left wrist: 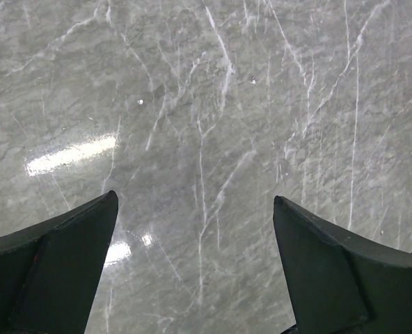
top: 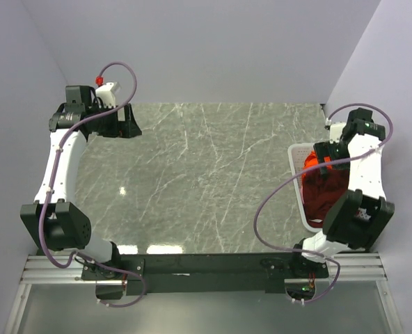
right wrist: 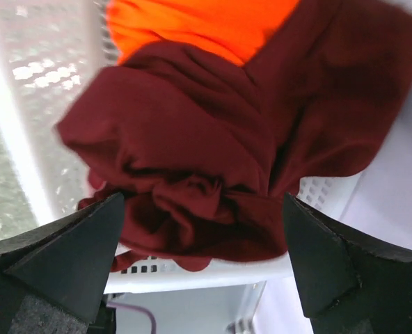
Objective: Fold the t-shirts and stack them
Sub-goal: Grab the tshirt from the pile
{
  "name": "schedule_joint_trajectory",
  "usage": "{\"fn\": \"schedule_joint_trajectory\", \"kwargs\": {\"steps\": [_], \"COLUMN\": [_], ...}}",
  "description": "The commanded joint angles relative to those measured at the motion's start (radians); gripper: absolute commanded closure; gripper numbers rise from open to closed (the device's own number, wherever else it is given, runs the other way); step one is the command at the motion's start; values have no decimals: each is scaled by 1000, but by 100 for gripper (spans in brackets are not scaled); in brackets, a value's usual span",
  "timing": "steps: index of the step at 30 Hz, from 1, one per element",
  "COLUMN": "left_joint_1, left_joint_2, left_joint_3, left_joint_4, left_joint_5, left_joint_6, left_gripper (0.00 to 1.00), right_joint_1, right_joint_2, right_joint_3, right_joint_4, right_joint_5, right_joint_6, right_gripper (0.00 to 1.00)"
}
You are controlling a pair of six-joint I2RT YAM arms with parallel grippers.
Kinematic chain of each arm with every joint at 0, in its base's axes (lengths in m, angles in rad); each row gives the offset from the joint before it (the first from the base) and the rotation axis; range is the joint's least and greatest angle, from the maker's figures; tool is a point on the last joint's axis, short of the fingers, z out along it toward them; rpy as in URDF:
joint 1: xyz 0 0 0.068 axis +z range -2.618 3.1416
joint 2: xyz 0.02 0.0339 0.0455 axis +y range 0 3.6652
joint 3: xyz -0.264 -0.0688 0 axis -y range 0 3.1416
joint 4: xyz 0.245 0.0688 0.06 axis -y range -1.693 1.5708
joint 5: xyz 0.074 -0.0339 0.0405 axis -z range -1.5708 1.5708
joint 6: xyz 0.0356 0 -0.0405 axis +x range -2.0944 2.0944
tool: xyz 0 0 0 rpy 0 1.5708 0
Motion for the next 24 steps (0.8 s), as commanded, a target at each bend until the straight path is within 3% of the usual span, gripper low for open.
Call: {"fn": "schedule_joint_trajectory", "kwargs": {"steps": [1, 10, 19, 22, 23, 24], "left_joint_1": [-3, -3, -3, -4, -4, -3], "left_joint_2": [-51, 5, 53, 55, 55, 53], "left_joint_3": [-9, 75, 95, 101, 104, 107], "left_joint_4": [0, -51, -43, -36, -33, -31], "left_joint_5": [10, 54, 106, 116, 114, 116], "left_joint_6": [39, 106, 86, 79, 74, 72], "left_gripper": [1, 1, 1, 1, 0, 1], "right_joint_1": [-5, -5, -26, -34, -40, -41], "right_joint_2": [28, -11, -9, 5, 6, 2], "right_joint_3": [22, -207, -323, -310, -275, -252], "right_joint_4": [-34, 119, 159, 148, 142, 125], "right_joint_5": [110, 268, 259, 242, 238, 230], "right_joint_6": [67, 152, 170, 167, 167, 168], "right_gripper": [0, 0, 2, 44, 73, 93]}}
